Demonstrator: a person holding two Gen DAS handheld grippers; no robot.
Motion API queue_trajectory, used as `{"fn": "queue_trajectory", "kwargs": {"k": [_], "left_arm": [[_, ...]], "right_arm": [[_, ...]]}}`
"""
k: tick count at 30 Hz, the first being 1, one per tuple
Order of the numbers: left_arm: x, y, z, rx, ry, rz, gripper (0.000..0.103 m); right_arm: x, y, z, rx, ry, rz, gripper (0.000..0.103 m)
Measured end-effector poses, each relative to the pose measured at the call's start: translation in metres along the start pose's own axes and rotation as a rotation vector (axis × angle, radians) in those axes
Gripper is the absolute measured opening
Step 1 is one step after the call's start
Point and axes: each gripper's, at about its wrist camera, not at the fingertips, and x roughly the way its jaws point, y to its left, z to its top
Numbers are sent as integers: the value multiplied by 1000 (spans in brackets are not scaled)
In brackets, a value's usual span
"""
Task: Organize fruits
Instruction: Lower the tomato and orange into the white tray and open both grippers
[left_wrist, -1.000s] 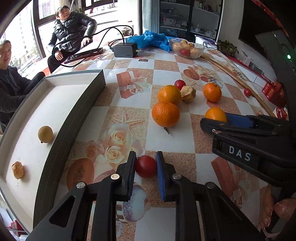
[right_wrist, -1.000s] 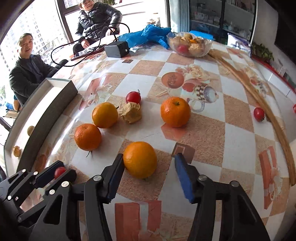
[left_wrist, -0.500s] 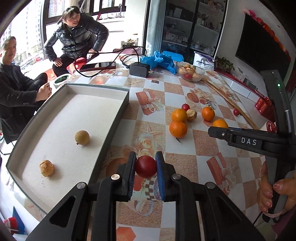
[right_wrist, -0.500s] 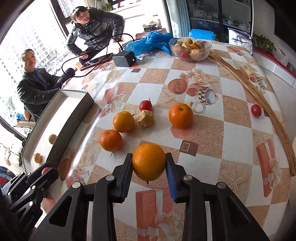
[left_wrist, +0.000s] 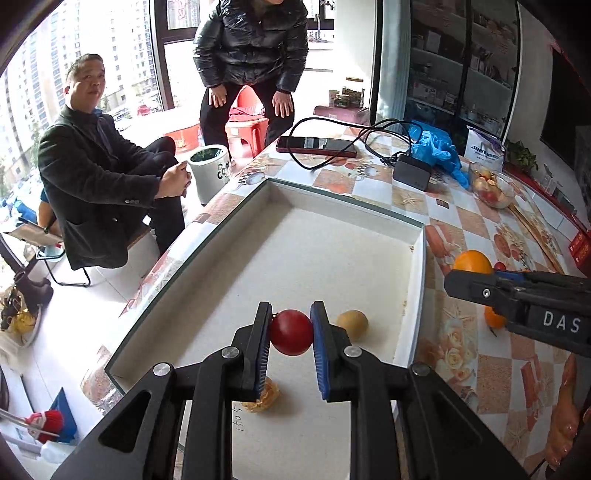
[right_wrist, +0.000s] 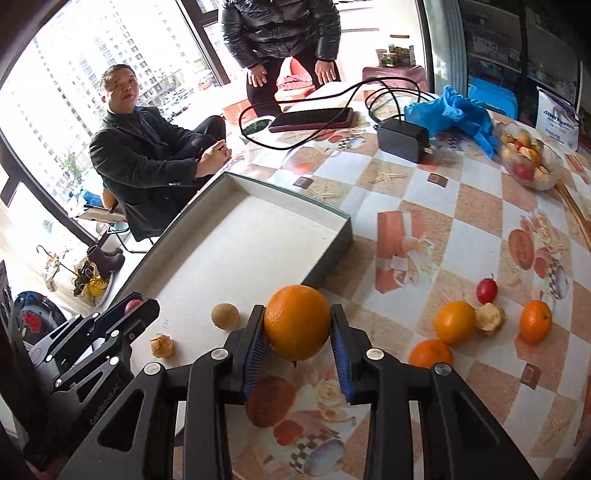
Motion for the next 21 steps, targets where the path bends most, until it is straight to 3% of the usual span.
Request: {"fn": "queue_trajectory", "kwargs": {"k": [7,17,18,19,20,21], "left_arm": [[27,12,-13,-32,55,14,23],[35,13,-18,-38,52,36,25],[34,12,-19,-39,42,44,27],[33,12,-19,-36,33,44,40],[30,11,-19,-32,23,43,61],[27,10,-20,-31,7,46,71]], "right_arm": [[40,36,11,-58,38,7,35],[57,38,13,-80,65,-51,36],[57,38,14,-78,71,-48,39],[57,37,14,-75,75,-42,64],[56,36,14,-72,68,-29,86],[51,36,14,-71,50,0,93]]}}
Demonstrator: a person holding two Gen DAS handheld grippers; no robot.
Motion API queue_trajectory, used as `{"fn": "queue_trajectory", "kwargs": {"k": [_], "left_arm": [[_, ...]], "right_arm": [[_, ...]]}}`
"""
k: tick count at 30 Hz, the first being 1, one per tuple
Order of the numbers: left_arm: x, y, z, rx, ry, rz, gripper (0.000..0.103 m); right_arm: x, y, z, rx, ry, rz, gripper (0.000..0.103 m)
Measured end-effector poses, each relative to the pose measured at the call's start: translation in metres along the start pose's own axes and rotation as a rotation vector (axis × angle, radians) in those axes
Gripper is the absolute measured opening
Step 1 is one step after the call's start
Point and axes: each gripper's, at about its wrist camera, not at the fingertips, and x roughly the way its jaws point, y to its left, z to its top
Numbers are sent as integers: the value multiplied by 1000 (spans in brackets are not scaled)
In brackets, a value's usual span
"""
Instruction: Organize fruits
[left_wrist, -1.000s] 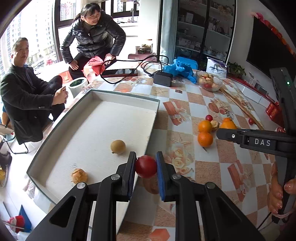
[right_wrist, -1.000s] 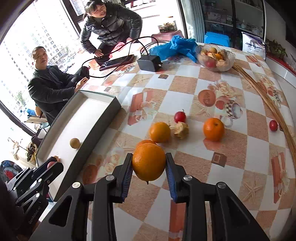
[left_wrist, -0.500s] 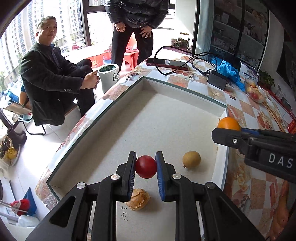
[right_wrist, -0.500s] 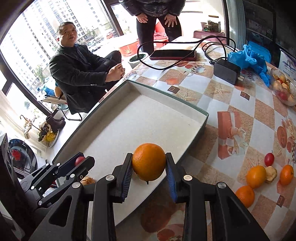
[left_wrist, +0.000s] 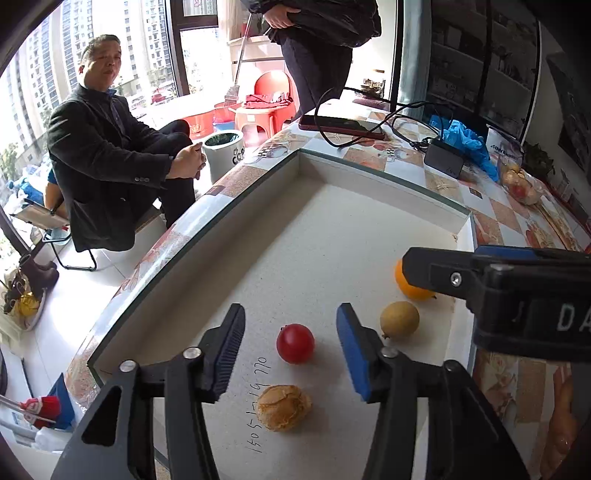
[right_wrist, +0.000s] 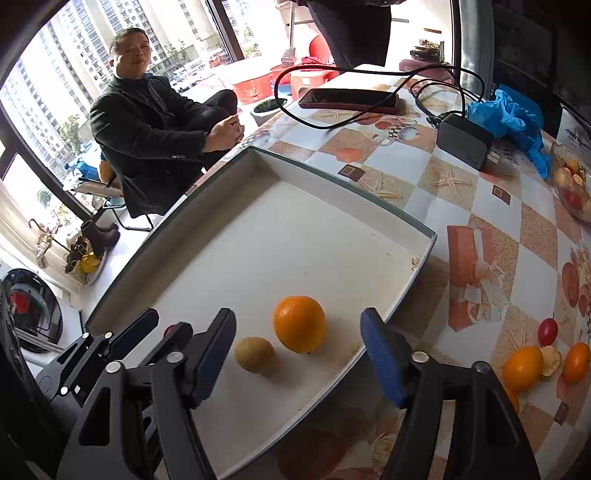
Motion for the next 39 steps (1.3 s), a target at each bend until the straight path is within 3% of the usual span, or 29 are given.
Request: {"fn": "queue_trajectory", "kwargs": {"k": [1,5,9,15,22,27,39], "left_arm": [[-5,0,0,-2,-24,2,81],[-30,-8,1,26,-74,-39,81],[-59,-45,-9,113,-130,-132,81],[-67,-138,-53,279,-81,-275,82],[-43,-201,-86,305,6,-292,82],[-36,-207,-87,305,-1,-274,84],[-34,-205,-89,272,-4,-246,90]], "right_arm": [[-5,0,0,3,-16,-8,101],[-37,-14,-8,36,-81,-57,101],[-75,-61,-38,159,-132,-124,102],[-117,-147,-116,347,-126,-301,102],[-139,-216,-199,447,-82,-559,102],[-144,-236,-214,484,-121,-585,102],[-141,-234,-214,458,-145,-592,102]]}}
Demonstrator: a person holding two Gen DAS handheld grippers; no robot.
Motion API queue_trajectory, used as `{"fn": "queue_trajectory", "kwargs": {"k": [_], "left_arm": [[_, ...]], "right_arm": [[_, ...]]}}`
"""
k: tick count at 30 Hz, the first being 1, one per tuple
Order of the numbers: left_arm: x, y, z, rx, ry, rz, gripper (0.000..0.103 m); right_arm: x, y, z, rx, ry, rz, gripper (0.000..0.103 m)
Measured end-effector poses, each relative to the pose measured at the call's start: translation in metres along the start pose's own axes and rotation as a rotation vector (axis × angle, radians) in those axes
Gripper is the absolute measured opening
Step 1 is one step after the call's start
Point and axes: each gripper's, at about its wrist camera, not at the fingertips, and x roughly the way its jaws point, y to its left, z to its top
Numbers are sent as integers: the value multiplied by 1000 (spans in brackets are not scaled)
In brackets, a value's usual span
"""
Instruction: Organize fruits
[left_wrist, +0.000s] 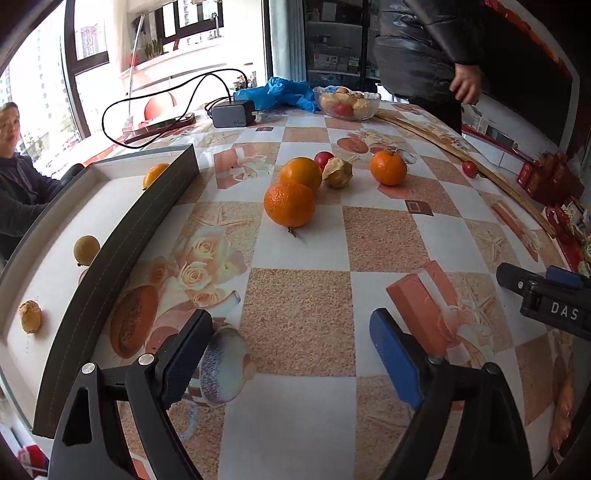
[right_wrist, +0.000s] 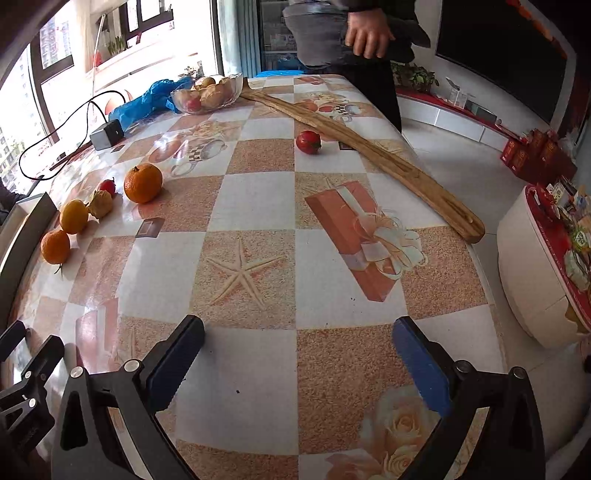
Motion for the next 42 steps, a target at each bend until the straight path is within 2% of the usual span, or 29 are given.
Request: {"fn": "queue_trajectory", "kwargs": {"k": [42], "left_arm": [[-1,0,-1,4,-3,2,91]], "right_arm": [[0,1,-2,10,-7,-8,102]]}}
